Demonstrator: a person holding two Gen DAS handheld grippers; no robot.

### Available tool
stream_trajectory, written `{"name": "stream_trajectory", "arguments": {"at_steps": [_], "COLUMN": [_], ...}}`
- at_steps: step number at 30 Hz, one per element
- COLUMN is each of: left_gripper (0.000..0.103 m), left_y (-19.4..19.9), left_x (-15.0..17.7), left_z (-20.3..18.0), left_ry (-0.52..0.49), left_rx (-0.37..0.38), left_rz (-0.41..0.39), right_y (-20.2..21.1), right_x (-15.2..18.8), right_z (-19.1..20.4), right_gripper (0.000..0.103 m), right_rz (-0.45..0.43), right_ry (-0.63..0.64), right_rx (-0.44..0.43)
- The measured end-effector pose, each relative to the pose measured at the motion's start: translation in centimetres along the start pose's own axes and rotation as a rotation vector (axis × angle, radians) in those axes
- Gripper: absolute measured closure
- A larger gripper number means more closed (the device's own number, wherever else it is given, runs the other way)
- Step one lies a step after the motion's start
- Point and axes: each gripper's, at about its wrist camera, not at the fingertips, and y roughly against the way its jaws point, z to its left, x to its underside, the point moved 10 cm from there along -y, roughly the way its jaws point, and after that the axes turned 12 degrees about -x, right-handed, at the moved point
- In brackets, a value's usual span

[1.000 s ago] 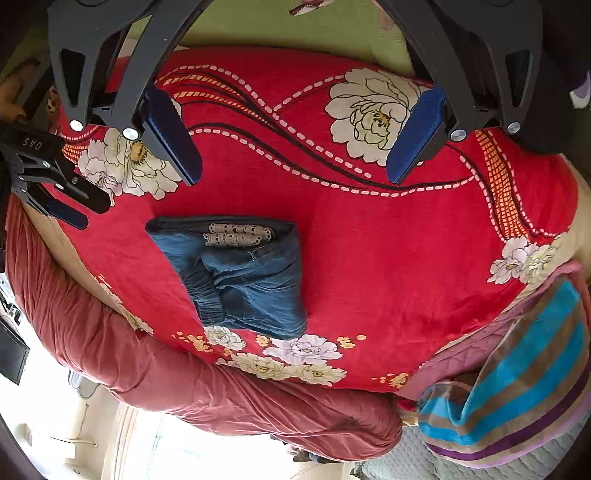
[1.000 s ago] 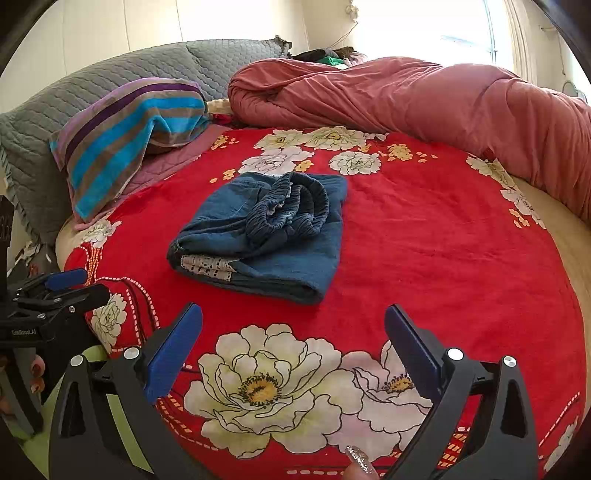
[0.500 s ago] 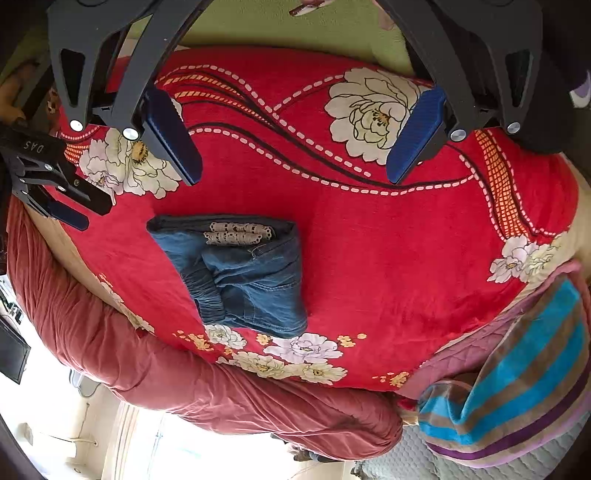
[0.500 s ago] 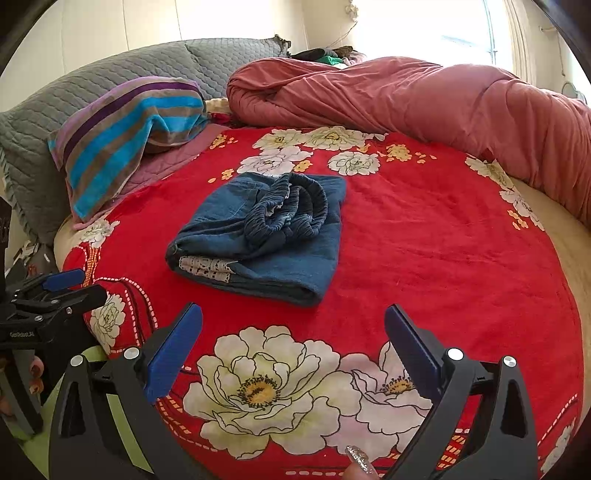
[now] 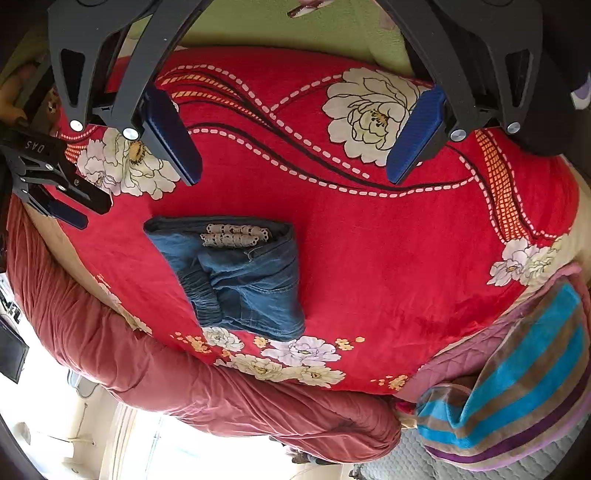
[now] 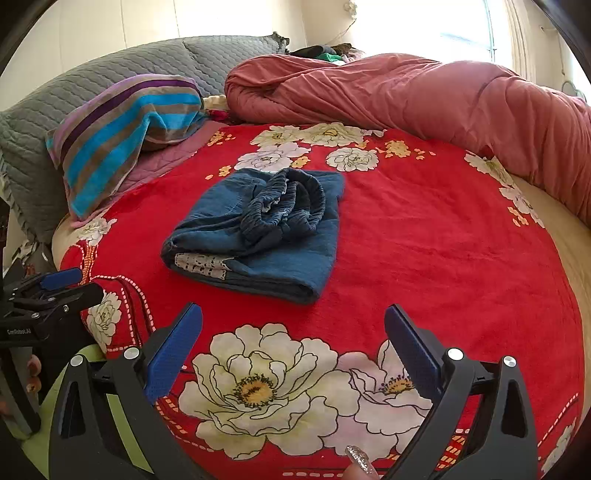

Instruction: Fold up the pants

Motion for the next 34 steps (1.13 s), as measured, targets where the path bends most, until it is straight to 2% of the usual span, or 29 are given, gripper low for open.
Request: {"name": "stream_trajectory", "arguments": {"at_steps": [12, 17, 20, 22, 26, 29, 31, 32, 34], "left_gripper": [0.010, 0.010, 0.010, 0.010, 0.010, 0.010, 0.010, 0.010, 0.010], "left_y": [0.0, -1.6, -3.0, -4.2, -8.4, -12.2, -15.0, -16.3, -18.5], "left_x": [-0.1, -0.6, -1.4, -2.7, -5.4, -7.5, -8.9, -9.3, -9.8], "left_z": [0.2, 2.6, 4.5, 6.2, 11.3, 16.4, 20.5, 22.1, 24.5], "left_ry": [-0.001, 0.040, 0.085, 0.110, 0.178, 0.251, 0.310, 0.345, 0.407], "left_rx": [0.017, -0.095, -0.095, -0.097, -0.208, -0.309, -0.412, -0.438, -0.471], "left_rz": [-0.009, 0.028, 0.055, 0.062, 0.115, 0.164, 0.202, 0.218, 0.250], "right_y": [0.2, 0.7, 1.3, 1.8, 3.3, 5.5, 7.1, 8.1, 9.5], "right_x": [-0.3, -0.7, -0.8, -0.7, -0.3, 0.4, 1.2, 1.8, 3.0], "right_z": [-1.5, -4.3, -7.0, -9.4, -16.8, -23.8, -28.5, -31.6, -36.1], "right_gripper": [0.005, 0.005, 0.005, 0.005, 0.005, 0.005, 0.005, 0.005, 0.005], "right_rz": [-0.015, -0.030, -0.039, -0.043, -0.048, -0.054, -0.051, -0.041, -0.015], "right_ry": [-0.025, -0.069, -0.108, -0.143, -0.265, -0.373, -0.446, -0.480, -0.543], "right_rx": [0.042, 0.100, 0.156, 0.200, 0.325, 0.458, 0.555, 0.625, 0.708]}}
